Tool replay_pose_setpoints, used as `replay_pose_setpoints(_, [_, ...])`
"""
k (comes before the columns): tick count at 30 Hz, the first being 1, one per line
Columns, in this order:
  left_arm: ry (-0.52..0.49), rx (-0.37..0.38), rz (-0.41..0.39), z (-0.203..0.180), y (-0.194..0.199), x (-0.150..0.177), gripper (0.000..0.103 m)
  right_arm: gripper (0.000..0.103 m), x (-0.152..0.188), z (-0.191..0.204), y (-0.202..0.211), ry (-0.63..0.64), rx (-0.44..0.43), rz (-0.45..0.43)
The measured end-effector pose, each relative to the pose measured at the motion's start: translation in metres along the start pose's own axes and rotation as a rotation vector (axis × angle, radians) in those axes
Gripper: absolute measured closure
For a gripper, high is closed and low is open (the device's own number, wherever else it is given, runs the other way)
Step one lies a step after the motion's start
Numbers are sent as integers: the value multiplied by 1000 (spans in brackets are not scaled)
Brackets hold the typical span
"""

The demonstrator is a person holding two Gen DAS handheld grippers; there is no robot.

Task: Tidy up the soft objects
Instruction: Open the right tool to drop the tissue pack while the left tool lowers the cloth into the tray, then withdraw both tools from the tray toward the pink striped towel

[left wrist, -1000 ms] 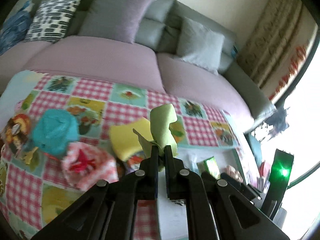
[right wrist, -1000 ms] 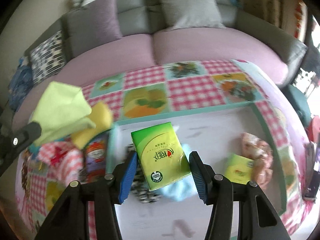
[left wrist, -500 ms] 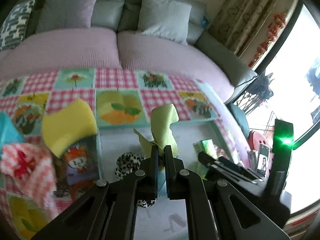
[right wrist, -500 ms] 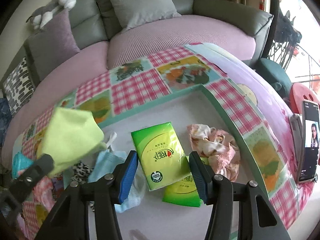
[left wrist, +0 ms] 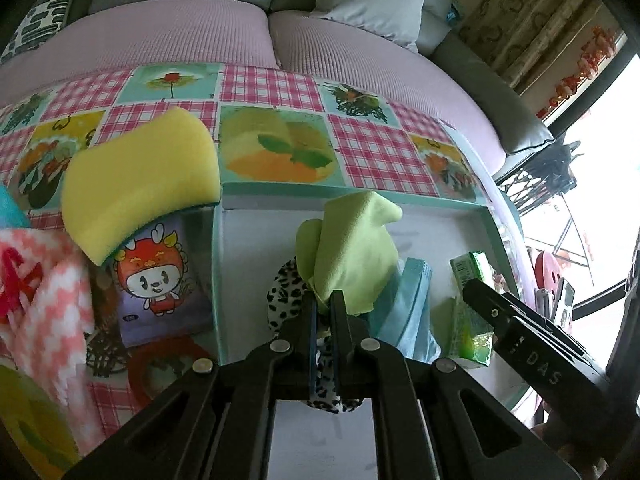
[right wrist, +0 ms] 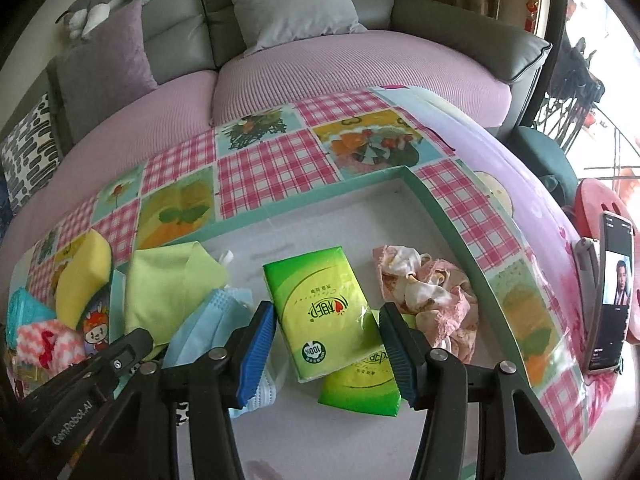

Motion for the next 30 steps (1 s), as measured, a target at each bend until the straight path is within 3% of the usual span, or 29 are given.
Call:
replay_pose_setpoints(3, [-7, -10, 3, 0, 3, -1, 94, 44, 0, 0, 3, -1, 4, -5])
replay_pose_setpoints(4, [-6, -13, 5, 0, 4, -2, 89, 41, 0, 0, 4, 1, 5, -10])
replay_pose_setpoints(5, [-3, -14, 6, 0, 6, -1, 78, 35, 0, 0, 6, 1, 6, -14])
replay_pose_setpoints(7, [8, -18, 4, 2, 10, -1, 63, 32, 0, 0, 9, 0, 4, -20])
replay_pose_setpoints(12, [26, -43, -28, 11, 31, -2, 60, 32, 3, 4, 12, 7, -1, -16])
replay_pose_setpoints(14, [40, -65, -46, 19, 40, -2, 50, 29, 5, 8, 13, 18, -4, -10])
replay_pose_setpoints(21, [178, -243, -96, 75, 71, 0, 31, 20, 13, 25, 14, 64, -26, 0])
replay_pose_setpoints(23, [226, -304, -100, 95, 77, 3, 24, 4, 14, 29, 14, 79, -25, -3])
replay_pose_setpoints(27, [312, -361, -107, 127, 87, 12, 22, 2, 13, 36, 20, 94, -24, -26])
replay_pose_setpoints(29, [355, -374, -123, 140, 94, 16, 9, 1, 11, 41, 24, 101, -37, -43])
replay_pose_setpoints(30, [373, -375, -131, 145, 97, 17, 8, 0, 11, 46, 25, 107, -49, -50])
Point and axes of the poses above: each gripper's, at about its wrist camera, not at the fingertips, and y roughly against the way its jaws point, z to its left, x to its underside, the point moved 9 cm from there along -y, roughly the way its jaws point, and after that the axes turned 8 degrees about z, right-handed, at the moved point
